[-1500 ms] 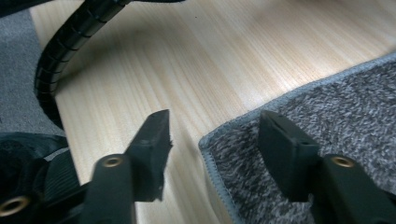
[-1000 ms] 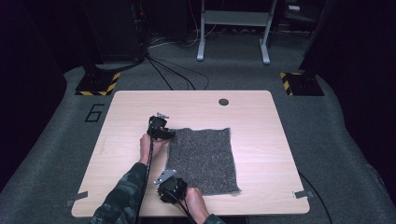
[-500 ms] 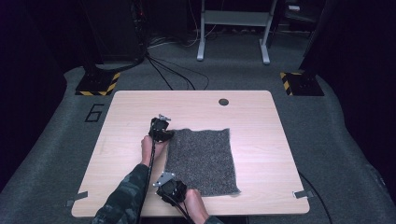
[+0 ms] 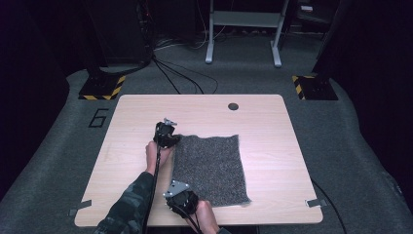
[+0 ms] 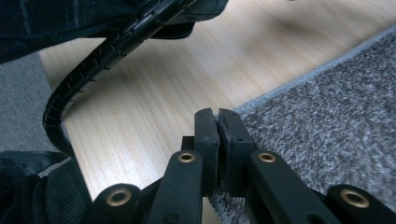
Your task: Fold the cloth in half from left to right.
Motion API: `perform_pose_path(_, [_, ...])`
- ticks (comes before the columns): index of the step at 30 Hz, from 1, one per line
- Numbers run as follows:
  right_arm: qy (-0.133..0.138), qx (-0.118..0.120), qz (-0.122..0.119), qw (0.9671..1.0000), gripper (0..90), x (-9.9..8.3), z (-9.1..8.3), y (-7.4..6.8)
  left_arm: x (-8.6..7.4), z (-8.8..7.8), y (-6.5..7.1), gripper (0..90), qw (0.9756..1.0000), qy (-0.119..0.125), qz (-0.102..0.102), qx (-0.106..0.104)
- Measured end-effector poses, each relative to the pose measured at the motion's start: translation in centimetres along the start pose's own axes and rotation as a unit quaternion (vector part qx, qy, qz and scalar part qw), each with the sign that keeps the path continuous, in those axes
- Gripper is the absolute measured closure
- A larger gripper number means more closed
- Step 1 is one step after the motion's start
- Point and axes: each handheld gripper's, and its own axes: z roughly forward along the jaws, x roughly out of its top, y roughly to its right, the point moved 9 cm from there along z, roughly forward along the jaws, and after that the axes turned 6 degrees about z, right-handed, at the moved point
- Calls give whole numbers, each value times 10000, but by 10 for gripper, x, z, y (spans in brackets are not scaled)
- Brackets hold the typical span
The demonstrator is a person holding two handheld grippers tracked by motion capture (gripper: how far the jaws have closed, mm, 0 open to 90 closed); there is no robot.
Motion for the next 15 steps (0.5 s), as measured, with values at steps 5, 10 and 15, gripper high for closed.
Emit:
perform_pose_path(5, [136,37,-24,9999,870,7,-9,0,11,-15,-4,888,9999,153,-38,-7])
perform_pose_path(10, [341,28,-60,9994,871,18,-19,0,22,-28,-9,887,9996,288,-8,54])
perform_pose_path(15, [602,13,-24,9982,872,32,-29,0,34,-44,-18,888,9991,383,-34,203])
